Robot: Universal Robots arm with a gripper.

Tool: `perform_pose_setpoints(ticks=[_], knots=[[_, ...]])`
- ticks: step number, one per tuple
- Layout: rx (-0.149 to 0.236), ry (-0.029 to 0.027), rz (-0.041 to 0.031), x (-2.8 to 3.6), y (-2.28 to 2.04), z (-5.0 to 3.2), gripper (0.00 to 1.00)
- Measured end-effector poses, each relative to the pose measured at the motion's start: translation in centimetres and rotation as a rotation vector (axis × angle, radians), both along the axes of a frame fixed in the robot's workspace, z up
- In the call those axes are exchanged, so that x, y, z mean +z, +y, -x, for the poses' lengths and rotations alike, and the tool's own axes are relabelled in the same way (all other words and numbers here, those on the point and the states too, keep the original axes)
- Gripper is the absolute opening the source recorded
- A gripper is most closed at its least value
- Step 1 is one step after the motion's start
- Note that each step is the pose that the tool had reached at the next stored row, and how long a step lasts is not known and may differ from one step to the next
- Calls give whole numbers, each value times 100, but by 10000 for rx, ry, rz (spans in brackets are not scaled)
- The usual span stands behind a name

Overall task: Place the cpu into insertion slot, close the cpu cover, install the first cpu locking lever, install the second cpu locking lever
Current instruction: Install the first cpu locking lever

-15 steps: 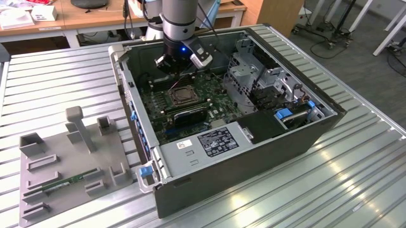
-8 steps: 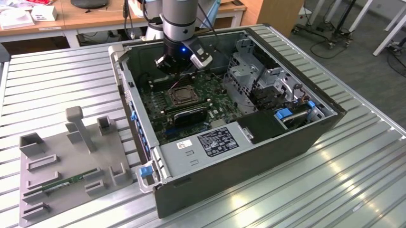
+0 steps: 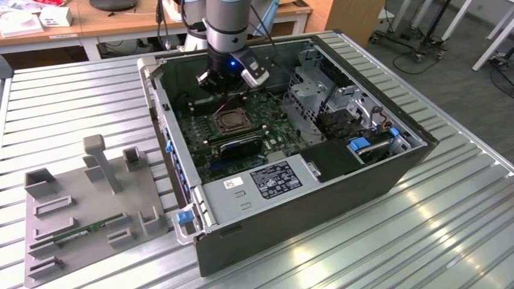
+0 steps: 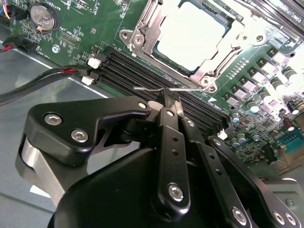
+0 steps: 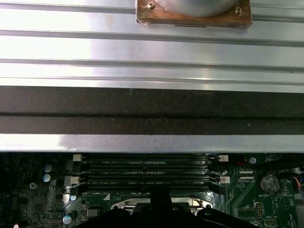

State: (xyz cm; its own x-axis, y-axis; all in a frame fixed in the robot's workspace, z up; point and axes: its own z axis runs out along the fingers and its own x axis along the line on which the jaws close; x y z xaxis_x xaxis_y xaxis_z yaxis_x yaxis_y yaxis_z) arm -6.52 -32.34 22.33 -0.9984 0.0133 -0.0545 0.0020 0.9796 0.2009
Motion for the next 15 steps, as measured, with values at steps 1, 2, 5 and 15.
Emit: perform_pose_setpoints(ticks=[1, 2, 5, 15], knots=[[0, 0, 0, -4, 0, -3, 11], [1, 0, 0, -9, 0, -6, 11], [1, 0, 0, -28, 0, -20, 11], [0, 0, 0, -110, 0, -80, 11]])
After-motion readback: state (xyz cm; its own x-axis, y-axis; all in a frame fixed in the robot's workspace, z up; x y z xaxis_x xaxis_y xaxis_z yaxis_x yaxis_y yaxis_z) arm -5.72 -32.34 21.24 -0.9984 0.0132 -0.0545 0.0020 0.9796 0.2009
